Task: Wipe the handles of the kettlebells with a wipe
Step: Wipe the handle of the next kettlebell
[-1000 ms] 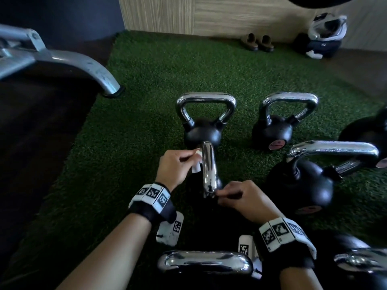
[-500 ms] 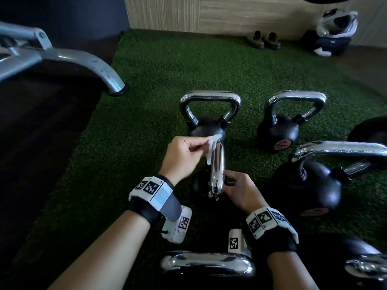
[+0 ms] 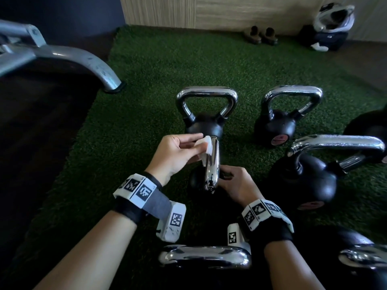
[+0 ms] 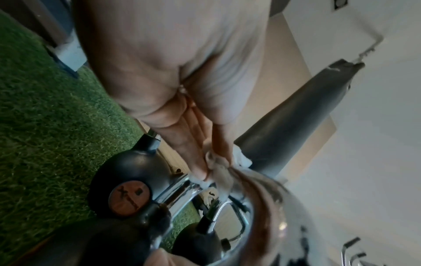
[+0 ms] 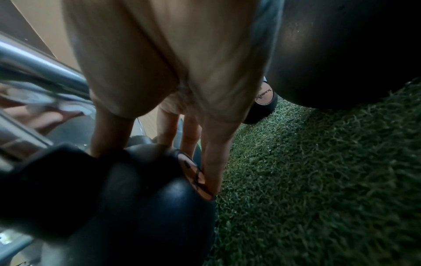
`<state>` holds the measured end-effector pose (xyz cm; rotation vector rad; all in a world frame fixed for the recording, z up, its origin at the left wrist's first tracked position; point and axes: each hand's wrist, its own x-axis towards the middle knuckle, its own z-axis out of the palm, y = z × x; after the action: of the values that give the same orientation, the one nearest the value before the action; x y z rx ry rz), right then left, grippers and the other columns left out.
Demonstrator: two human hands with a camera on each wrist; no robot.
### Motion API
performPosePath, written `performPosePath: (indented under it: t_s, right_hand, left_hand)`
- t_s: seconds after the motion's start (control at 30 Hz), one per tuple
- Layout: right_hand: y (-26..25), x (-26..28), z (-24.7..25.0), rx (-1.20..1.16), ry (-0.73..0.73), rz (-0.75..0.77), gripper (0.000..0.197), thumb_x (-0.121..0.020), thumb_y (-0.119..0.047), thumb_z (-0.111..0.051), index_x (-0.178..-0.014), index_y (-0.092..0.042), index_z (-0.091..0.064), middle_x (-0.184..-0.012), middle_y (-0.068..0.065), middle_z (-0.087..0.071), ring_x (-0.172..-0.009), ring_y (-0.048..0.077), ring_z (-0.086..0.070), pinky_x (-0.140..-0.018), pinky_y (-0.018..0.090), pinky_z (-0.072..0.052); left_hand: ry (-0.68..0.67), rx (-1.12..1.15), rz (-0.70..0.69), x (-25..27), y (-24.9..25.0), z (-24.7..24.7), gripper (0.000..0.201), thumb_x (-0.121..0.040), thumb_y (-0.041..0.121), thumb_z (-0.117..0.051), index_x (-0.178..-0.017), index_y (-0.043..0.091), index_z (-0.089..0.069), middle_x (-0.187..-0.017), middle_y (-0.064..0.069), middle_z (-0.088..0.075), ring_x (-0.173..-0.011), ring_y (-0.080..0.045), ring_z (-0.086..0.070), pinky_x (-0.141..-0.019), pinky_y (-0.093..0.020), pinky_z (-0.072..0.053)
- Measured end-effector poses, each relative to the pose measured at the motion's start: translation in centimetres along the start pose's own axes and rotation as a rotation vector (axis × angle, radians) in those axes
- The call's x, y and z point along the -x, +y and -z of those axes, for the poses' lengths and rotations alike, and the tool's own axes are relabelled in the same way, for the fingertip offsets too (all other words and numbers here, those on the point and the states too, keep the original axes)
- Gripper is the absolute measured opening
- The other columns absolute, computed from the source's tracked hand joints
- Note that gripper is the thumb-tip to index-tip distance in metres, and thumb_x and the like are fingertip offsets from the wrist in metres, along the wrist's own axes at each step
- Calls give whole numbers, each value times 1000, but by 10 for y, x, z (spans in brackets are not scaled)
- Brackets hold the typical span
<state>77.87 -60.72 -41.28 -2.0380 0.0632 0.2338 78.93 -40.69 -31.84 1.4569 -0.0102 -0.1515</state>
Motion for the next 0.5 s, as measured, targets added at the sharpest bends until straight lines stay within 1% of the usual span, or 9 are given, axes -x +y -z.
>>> performPosePath:
  t_s: [0.07,0.17,0.2,0.27,0.33,0.4,0.43,0.5]
  right_hand:
    - [1,0,-1,-10,7,11,82,-48,-83,-76,-117,-40,-74,-102,-9,-78,-99,10,-73,-93,44,-59]
    - [4,2,-2,-22,9,22,87,-46,-90,-74,-117,-40,-74,-106,-9,-78,-102,11,-73,-96,47,-58]
    - [6,2,-2,-32,12,24,88,-45,-91,-73,-116,-39,-74,-105,-9,-78,-102,11,-73,-95,47,-58]
    - [5,1,-1,-52,20,29,90,-43,-90,-74,-115,-36,-75,-103,-9,-79,-100,11,-74,-94,47,-59]
    - [5,-1,0,-60,19,23,93,-40,-91,-75,-115,-36,-76,-104,-9,-79,-99,12,-74,-94,46,-59]
    - [6,-3,-1,-62,19,18,92,-39,-90,-77,-115,-37,-75,-105,-8,-79,-100,12,-74,-94,46,-59]
    - [7,-3,0,-65,15,21,91,-40,-89,-77,-115,-37,-75,-105,-9,-79,-100,12,-74,-95,47,-59]
    - [9,-3,0,-60,0,25,89,-43,-87,-78,-117,-36,-75,-105,-10,-79,-99,10,-74,-95,45,-59]
  left_hand:
    - [-35,9,40,9,1,4,28,-83,4,-77,-111,5,-76,-99,-12,-79,-88,-17,-73,-73,-23,-63]
    - [-176,-80,101,22,2,15,41,-70,16,-84,-107,1,-77,-99,-18,-79,-91,-23,-76,-82,-31,-64]
    - [-215,-124,98,24,4,18,43,-68,19,-85,-107,2,-78,-98,-18,-79,-92,-24,-76,-84,-34,-64]
    - [-249,-165,72,23,7,21,41,-68,20,-85,-105,3,-79,-95,-15,-80,-90,-23,-77,-85,-36,-64]
    - [-248,-162,64,25,7,22,37,-68,18,-85,-102,3,-79,-85,-8,-79,-83,-17,-75,-80,-33,-65]
    - [-291,-203,37,32,3,23,32,-69,15,-84,-99,3,-78,-80,-3,-79,-77,-10,-74,-73,-24,-63]
    - [-319,-250,8,36,2,24,30,-69,15,-85,-97,5,-79,-83,-3,-80,-78,-10,-74,-73,-21,-61]
    - [-333,-339,-60,43,2,26,26,-67,19,-88,-92,12,-82,-90,-3,-81,-84,-12,-76,-78,-20,-59]
